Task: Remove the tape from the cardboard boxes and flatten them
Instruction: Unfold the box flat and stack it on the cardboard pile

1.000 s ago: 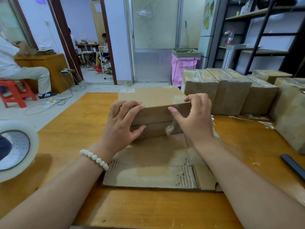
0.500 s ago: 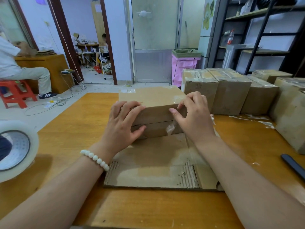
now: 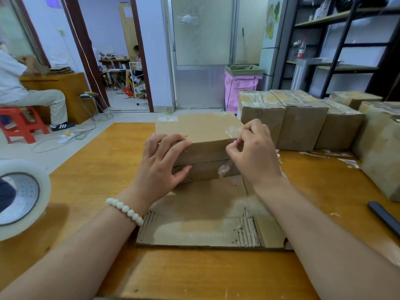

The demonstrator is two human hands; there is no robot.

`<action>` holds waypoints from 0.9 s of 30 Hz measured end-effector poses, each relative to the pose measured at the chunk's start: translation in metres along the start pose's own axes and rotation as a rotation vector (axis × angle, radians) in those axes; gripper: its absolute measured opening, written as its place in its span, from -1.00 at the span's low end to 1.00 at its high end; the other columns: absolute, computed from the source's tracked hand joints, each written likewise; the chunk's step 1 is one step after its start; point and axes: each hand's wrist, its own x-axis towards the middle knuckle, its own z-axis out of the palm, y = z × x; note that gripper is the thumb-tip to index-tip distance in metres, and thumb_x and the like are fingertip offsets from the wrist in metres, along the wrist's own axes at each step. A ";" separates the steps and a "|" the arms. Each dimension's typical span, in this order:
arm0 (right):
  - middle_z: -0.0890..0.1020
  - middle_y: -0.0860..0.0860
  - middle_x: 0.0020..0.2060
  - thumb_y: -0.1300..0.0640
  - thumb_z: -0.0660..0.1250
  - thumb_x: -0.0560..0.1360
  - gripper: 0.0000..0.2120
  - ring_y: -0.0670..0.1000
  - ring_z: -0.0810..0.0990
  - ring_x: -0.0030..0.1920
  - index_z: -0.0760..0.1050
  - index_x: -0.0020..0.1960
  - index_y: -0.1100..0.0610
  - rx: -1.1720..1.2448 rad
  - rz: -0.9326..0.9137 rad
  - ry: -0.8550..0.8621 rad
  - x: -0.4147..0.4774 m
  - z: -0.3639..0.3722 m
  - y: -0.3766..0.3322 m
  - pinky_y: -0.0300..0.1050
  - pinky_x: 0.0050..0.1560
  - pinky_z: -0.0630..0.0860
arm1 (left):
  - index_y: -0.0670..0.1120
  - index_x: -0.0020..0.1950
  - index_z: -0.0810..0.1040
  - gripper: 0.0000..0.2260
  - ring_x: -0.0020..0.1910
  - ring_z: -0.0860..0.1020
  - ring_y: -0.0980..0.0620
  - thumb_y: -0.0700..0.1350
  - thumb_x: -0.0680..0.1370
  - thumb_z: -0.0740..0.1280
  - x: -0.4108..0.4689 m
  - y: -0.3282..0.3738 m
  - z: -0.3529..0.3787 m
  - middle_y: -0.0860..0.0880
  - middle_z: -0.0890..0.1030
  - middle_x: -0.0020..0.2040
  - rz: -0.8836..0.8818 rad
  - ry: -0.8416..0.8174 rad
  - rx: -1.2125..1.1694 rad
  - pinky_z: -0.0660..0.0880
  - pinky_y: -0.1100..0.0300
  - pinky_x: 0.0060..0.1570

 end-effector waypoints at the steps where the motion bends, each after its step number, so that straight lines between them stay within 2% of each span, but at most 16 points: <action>1: 0.44 0.13 -0.23 0.36 0.35 0.33 -0.89 0.09 0.42 -0.17 0.45 -0.33 0.25 0.006 0.006 -0.003 0.000 -0.001 0.000 -0.21 -0.27 0.30 | -0.07 0.28 0.40 -0.56 0.17 0.34 -0.13 0.01 0.45 0.39 0.000 0.000 0.000 -0.03 0.42 0.23 -0.001 0.000 -0.002 0.40 -0.22 0.19; 3: 0.42 0.11 -0.24 0.36 0.34 0.34 -0.88 0.07 0.40 -0.18 0.43 -0.33 0.24 0.030 0.030 -0.012 0.001 -0.002 0.000 -0.23 -0.29 0.28 | -0.07 0.28 0.40 -0.57 0.17 0.34 -0.13 0.02 0.46 0.39 0.000 0.000 0.000 -0.03 0.42 0.23 -0.004 -0.001 -0.007 0.40 -0.23 0.19; 6: 0.36 0.04 -0.24 0.34 0.33 0.35 -0.87 0.04 0.36 -0.17 0.41 -0.34 0.23 0.069 0.063 -0.021 0.001 -0.003 0.001 -0.37 -0.29 0.21 | -0.07 0.27 0.40 -0.57 0.17 0.34 -0.13 0.01 0.46 0.39 0.000 0.001 -0.001 -0.03 0.42 0.23 -0.002 0.001 -0.009 0.40 -0.23 0.19; 9: 0.36 0.00 -0.25 0.23 0.28 0.37 -0.87 0.01 0.35 -0.17 0.39 -0.34 0.19 0.126 0.080 -0.005 0.001 -0.007 -0.002 -0.42 -0.24 0.21 | -0.07 0.26 0.41 -0.58 0.16 0.34 -0.13 0.01 0.46 0.39 0.001 0.001 -0.001 -0.03 0.42 0.22 -0.004 0.011 -0.021 0.40 -0.23 0.18; 12: 0.39 0.01 -0.25 0.07 0.30 0.46 -0.79 0.00 0.35 -0.16 0.35 -0.25 0.15 0.171 0.169 -0.061 0.003 -0.013 -0.004 -0.30 -0.25 0.24 | -0.08 0.26 0.41 -0.59 0.15 0.34 -0.12 -0.01 0.45 0.39 0.002 0.003 -0.001 -0.03 0.43 0.21 -0.002 0.020 -0.038 0.42 -0.24 0.16; 15: 0.43 0.02 -0.19 0.00 0.37 0.50 -0.77 0.03 0.38 -0.10 0.48 -0.12 0.17 0.103 0.165 -0.119 0.007 -0.015 -0.005 -0.20 -0.15 0.25 | -0.08 0.25 0.42 -0.59 0.14 0.34 -0.12 -0.03 0.46 0.39 0.001 0.003 -0.002 -0.03 0.43 0.22 0.013 0.021 -0.029 0.41 -0.25 0.16; 18: 0.45 0.00 -0.17 0.03 0.35 0.52 -0.81 0.05 0.43 -0.04 0.57 -0.11 0.16 0.138 0.243 -0.178 0.013 -0.020 -0.005 -0.21 -0.10 0.25 | -0.08 0.25 0.42 -0.60 0.14 0.35 -0.11 -0.03 0.46 0.39 0.000 0.003 -0.002 -0.03 0.43 0.22 0.024 0.023 -0.018 0.40 -0.24 0.18; 21: 0.46 0.00 -0.18 0.10 0.37 0.51 -0.86 0.10 0.49 -0.06 0.51 -0.21 0.09 0.196 0.280 -0.190 0.016 -0.026 -0.005 -0.18 -0.09 0.30 | -0.08 0.25 0.41 -0.61 0.15 0.35 -0.11 -0.04 0.47 0.38 0.000 0.005 -0.002 -0.03 0.43 0.21 0.043 0.027 -0.009 0.37 -0.22 0.21; 27: 0.50 0.09 -0.07 0.18 0.29 0.56 -0.84 0.10 0.49 -0.04 0.53 -0.15 0.25 0.138 0.250 -0.226 0.013 -0.028 -0.010 -0.16 -0.08 0.37 | -0.07 0.23 0.42 -0.65 0.13 0.37 -0.11 -0.06 0.48 0.38 0.002 0.007 -0.003 -0.02 0.44 0.20 0.080 0.043 -0.003 0.32 -0.15 0.25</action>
